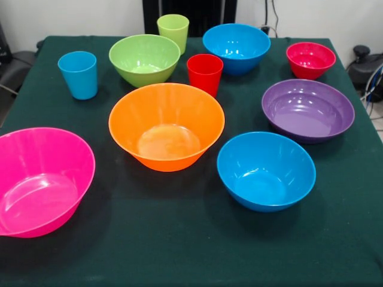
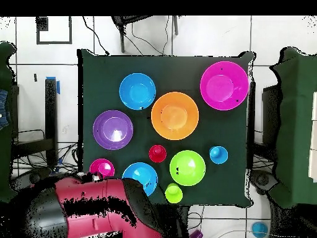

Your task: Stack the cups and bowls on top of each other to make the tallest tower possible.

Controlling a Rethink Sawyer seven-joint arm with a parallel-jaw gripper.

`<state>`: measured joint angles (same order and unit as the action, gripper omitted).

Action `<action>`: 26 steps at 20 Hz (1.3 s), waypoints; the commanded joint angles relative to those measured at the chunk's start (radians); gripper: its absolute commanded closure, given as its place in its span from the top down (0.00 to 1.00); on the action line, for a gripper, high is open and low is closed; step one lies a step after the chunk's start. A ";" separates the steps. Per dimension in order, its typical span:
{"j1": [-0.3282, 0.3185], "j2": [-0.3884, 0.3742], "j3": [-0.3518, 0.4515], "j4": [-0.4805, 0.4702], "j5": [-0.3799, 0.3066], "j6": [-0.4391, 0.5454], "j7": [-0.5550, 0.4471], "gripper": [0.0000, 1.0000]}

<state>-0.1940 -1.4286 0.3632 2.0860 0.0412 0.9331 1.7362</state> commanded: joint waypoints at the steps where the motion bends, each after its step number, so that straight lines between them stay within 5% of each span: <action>1: 0.046 0.149 -0.024 0.075 -0.020 -0.147 0.216 1.00; 12: 0.093 0.281 -0.060 0.014 -0.127 -0.289 0.257 1.00; 26: 0.047 0.369 -0.040 0.029 -0.126 -0.351 0.175 1.00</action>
<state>-0.1233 -1.1482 0.3278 2.0796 -0.0359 0.6426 1.8556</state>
